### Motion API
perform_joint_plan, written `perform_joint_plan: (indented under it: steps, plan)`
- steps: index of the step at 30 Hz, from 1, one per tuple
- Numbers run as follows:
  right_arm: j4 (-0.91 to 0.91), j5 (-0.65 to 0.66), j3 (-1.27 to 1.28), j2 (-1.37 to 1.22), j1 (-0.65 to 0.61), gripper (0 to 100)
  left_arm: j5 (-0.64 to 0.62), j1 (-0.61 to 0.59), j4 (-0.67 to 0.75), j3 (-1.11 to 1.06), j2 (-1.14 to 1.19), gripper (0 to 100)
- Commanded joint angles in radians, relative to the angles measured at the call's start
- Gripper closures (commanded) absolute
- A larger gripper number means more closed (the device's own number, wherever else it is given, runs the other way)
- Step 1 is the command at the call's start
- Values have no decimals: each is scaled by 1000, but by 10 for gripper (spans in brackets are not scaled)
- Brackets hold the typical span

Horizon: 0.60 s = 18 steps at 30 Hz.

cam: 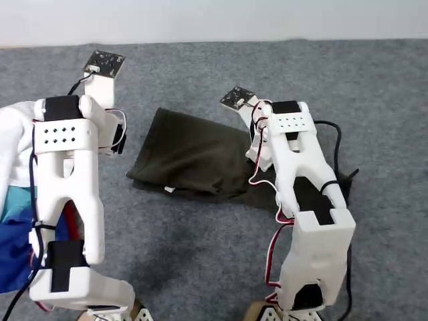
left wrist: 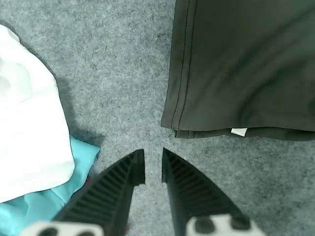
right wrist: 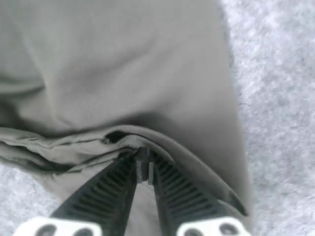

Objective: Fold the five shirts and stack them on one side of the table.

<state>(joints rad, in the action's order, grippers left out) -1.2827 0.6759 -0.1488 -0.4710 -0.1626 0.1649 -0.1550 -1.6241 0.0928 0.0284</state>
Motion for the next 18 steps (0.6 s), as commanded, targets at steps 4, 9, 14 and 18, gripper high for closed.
perform_joint_plan:
  steps: [4,9,14,18]
  plan:
    - [-125,-2,-35,67,-1,988,-8,6,6,5,-46,933]
    - [-209,-2,-35,101,45,988,-8,8,6,5,-46,933]
    - [-209,-2,-29,65,101,988,-8,8,6,5,-46,933]
    - [-208,-2,-29,5,107,988,-8,5,5,5,-46,934]
